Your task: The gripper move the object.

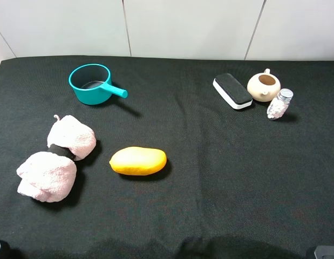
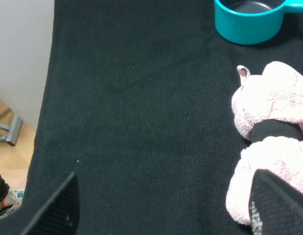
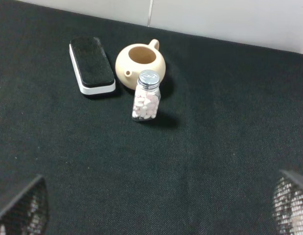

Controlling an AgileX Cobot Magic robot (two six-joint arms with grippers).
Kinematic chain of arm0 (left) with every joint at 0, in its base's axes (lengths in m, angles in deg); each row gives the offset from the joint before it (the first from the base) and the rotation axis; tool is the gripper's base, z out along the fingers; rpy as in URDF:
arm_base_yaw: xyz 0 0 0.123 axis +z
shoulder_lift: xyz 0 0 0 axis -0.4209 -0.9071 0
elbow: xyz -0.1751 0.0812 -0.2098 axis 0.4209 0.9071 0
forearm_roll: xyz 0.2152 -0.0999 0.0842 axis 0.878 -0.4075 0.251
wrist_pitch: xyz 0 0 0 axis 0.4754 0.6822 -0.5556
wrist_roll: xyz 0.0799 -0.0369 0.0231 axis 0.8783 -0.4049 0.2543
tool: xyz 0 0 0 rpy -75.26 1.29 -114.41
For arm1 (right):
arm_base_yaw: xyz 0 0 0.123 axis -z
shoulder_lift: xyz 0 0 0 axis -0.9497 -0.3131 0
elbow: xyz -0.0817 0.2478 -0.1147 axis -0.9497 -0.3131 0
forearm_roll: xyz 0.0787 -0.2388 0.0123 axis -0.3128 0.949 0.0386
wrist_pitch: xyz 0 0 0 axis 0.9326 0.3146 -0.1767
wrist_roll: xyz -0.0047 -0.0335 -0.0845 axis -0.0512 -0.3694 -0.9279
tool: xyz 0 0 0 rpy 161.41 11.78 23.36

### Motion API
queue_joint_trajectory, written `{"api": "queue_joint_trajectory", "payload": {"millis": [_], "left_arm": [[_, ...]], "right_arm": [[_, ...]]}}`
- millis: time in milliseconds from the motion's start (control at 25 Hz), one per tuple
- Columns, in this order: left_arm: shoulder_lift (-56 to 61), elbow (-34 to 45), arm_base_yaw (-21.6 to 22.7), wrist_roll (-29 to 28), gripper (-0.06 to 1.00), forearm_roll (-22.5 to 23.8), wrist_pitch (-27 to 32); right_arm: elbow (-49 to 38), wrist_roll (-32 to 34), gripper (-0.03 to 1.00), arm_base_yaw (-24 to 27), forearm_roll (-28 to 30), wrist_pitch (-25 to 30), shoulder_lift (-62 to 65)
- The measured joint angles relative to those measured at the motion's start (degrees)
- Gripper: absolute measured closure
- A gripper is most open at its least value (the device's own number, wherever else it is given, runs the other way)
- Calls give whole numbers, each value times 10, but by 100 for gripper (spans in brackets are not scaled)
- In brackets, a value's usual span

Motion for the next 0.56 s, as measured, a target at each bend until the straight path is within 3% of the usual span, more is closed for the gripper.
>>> {"api": "queue_joint_trajectory", "payload": {"millis": [560], "left_arm": [[0,0,0,0,18,0,0]], "right_arm": [[0,0,27,0,-13,-29,0]]}}
